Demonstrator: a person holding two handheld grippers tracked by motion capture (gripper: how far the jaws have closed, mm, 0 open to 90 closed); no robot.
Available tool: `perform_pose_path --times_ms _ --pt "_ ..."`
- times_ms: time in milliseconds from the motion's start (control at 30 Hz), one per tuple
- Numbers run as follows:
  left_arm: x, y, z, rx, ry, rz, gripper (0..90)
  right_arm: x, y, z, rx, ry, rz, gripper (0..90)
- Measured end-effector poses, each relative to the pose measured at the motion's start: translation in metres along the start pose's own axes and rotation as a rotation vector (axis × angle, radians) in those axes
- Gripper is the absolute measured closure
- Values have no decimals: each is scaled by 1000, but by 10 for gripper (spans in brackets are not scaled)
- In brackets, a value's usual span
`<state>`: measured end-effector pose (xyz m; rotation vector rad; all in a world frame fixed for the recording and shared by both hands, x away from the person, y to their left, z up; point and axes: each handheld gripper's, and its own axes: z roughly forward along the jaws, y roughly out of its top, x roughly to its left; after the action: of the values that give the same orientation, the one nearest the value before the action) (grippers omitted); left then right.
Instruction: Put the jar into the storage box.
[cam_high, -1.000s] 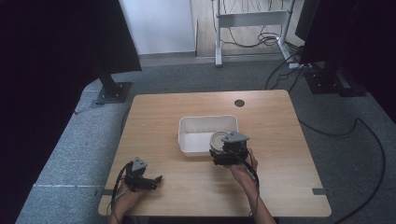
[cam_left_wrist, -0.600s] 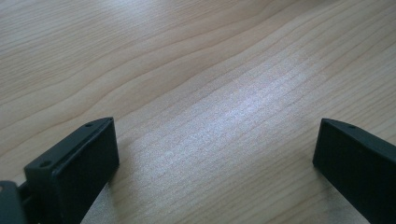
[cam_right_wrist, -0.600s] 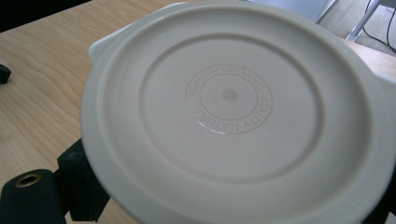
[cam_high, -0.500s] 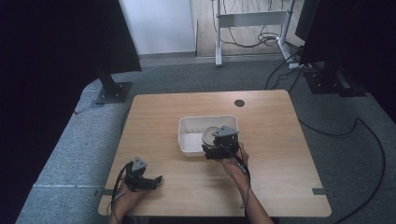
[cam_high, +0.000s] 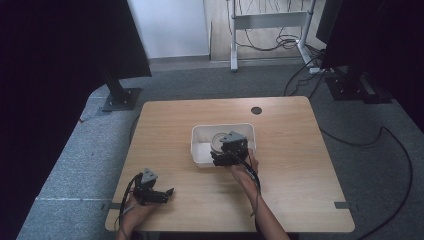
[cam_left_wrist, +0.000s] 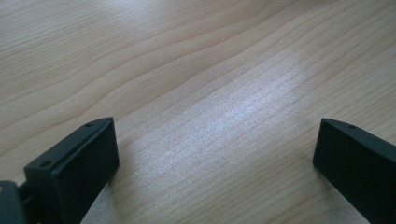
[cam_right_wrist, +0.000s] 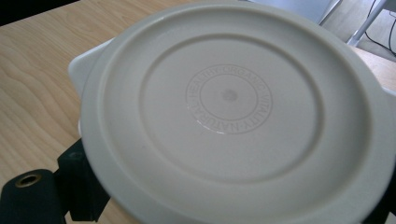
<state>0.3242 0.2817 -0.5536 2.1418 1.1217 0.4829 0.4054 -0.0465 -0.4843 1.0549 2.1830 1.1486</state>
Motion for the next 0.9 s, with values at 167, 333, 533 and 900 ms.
perform_pose_path --times_ms 167,333,533,900 --pt "0 0 0 0 0 0 0 2 3 10 8 -6 -7 94" --pt "0 0 0 0 0 0 0 5 4 19 16 -10 -12 94" --pt "0 0 0 0 0 0 0 11 5 31 32 -8 -17 94" --pt "0 0 0 0 0 1 0 20 1 48 62 -19 -20 94"
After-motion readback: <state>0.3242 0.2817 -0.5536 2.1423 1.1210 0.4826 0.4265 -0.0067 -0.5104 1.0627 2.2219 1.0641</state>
